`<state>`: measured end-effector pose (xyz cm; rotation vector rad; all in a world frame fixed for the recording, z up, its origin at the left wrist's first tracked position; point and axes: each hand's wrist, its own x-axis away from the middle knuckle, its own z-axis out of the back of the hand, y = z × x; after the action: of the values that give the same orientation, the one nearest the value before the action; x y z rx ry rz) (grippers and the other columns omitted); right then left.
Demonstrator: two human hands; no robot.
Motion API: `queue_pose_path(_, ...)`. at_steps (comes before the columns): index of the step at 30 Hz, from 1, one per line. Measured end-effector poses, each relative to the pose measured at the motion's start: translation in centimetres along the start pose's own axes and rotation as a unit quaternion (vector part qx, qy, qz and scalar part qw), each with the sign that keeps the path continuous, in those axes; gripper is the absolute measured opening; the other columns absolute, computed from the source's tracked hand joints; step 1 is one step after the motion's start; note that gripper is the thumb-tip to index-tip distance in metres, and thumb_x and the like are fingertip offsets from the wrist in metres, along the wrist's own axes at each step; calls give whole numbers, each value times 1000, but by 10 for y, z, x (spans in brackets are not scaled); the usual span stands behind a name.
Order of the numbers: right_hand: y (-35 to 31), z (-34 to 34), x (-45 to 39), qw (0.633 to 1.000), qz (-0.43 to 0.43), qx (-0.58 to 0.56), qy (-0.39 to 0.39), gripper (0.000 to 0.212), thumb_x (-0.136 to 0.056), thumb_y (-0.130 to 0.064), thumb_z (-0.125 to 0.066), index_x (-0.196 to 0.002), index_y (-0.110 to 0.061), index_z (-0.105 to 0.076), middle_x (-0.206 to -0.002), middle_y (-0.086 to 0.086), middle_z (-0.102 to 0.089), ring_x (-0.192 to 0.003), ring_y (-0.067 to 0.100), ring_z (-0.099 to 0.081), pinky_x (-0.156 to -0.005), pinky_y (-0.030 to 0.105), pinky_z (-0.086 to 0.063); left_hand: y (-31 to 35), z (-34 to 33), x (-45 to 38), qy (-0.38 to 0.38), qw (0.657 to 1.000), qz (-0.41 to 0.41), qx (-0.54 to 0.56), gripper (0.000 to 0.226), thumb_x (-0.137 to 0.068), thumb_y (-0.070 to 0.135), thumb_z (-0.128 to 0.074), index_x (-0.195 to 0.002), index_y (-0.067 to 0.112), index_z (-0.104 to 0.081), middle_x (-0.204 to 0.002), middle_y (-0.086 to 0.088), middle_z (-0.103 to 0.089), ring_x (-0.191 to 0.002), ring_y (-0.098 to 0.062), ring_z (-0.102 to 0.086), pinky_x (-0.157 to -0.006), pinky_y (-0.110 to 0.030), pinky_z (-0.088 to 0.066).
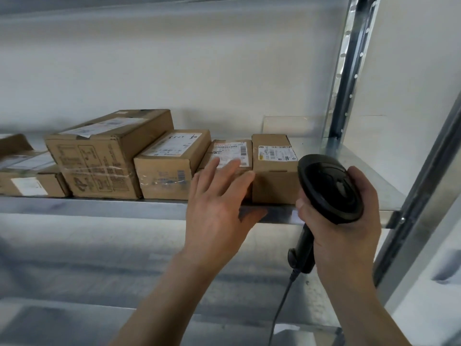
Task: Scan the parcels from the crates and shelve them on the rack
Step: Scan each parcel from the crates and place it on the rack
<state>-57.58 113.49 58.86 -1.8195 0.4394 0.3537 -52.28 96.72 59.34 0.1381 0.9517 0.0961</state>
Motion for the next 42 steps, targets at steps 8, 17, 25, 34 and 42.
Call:
queue_pose_path(8,-8,-45,75,995,10,57,-84,86,-68,-3,-92,-137,-36,-53,-119,-28,-64,-120,9,-62,-102,51,-54,-56,60,53,-6,998,46,-48,62,-86,64,-57,-133,23,-62,-157,-10,-42,-152,-37,-24,-114,-62,-35)
queue_pose_path(17,-15,-156,209,964,-67,22,-258,91,-68,-2,-91,-132,-53,-51,-118,-24,-64,-109,27,-69,-96,61,-55,-185,196,155,-105,956,204,-185,77,-82,72,-50,-147,30,-46,-167,-9,-20,-154,-38,-12,-117,-58,-25)
queue_pose_path(25,-26,-268,334,923,-132,-63,-356,89,-58,-20,-91,-132,-54,-53,-120,1,-71,-108,28,-71,-94,66,-54,-274,333,248,-154,898,330,-248,85,-87,72,-53,-157,33,-25,-170,-8,6,-155,-36,7,-124,-57,-14)
queue_pose_path(34,-23,-375,425,866,-158,-89,-466,87,-59,-15,-89,-130,-54,-54,-114,2,-74,-99,25,-74,-93,64,-55,-342,435,319,-133,821,452,-322,84,-86,72,-56,-155,35,-28,-170,-6,3,-155,-35,6,-122,-52,-15)
queue_pose_path(42,-4,-491,481,807,-182,-140,-544,88,-56,-21,-87,-130,-53,-54,-117,4,-73,-102,31,-73,-94,67,-54,-408,487,349,-99,749,541,-369,82,-86,71,-58,-154,36,-27,-169,-3,6,-155,-33,10,-124,-54,-17)
